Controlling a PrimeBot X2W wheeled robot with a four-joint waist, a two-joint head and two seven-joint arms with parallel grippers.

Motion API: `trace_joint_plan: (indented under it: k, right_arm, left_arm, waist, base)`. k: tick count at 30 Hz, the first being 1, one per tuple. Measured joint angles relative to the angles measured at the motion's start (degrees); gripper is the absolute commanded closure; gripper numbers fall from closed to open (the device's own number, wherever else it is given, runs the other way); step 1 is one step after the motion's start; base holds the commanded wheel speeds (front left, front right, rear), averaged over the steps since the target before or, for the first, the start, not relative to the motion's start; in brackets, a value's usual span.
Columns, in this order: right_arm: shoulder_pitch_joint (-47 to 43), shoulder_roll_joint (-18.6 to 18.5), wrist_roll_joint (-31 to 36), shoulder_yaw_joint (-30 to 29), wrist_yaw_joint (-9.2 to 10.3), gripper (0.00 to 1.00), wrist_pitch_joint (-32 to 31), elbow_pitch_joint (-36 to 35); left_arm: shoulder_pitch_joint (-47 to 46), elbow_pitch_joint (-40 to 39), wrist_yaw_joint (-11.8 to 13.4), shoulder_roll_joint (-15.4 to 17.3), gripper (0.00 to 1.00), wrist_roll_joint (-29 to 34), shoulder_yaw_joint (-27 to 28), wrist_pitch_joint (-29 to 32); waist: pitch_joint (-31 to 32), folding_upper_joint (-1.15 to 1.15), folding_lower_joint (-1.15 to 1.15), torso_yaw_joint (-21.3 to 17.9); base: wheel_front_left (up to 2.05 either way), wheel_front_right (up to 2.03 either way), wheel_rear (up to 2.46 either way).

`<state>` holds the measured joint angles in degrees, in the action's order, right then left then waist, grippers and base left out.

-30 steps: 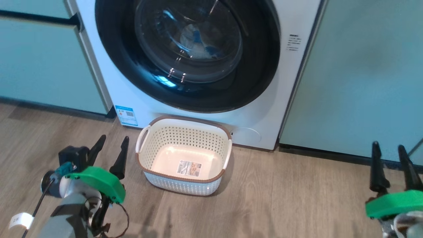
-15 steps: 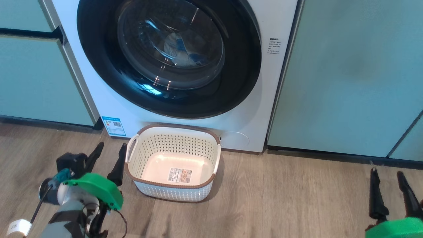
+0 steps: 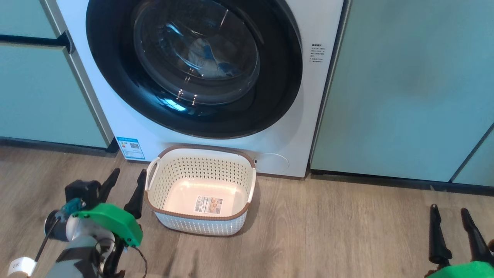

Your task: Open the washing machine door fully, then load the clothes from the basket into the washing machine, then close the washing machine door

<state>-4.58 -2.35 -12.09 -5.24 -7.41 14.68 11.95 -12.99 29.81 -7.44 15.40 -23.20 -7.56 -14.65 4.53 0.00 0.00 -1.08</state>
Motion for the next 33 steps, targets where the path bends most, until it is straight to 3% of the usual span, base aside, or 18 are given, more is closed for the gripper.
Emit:
trace_joint_plan:
  k: [19, 20, 28, 33]
  right_arm:
    - [0.0, 0.0, -0.5, 1.0, 0.0, 0.0, 0.0, 0.2]
    - [0.0, 0.0, -0.5, 1.0, 0.0, 1.0, 0.0, 0.2]
    - [-3.9, 0.8, -0.6, 1.8, 0.0, 1.0, -0.4, 7.5]
    - [-4.2, 0.8, -3.7, 1.8, 0.0, 1.0, -1.1, 7.7]
  left_arm:
    - [0.0, 1.2, 0.0, -0.2, 0.0, -0.1, 1.8, 0.0]
    - [0.0, 1.4, 0.0, -0.2, 1.0, -0.1, 1.8, 0.0]
    - [8.0, 7.1, 0.0, -4.3, 1.0, -0.1, 0.2, 0.3]
    - [8.9, 6.8, 0.0, -4.8, 1.0, -2.9, 0.5, 1.1]
  waist:
    - [-0.4, 0.0, 0.0, 0.3]
    - [-0.4, 0.0, 0.0, 0.3]
    - [-0.5, 0.0, 0.0, 0.3]
    - [-0.6, 0.0, 0.0, 0.4]
  base:
    - [0.0, 0.0, 0.0]
    - [0.0, 0.0, 0.0]
    - [0.0, 0.0, 0.0]
    - [0.0, 0.0, 0.0]
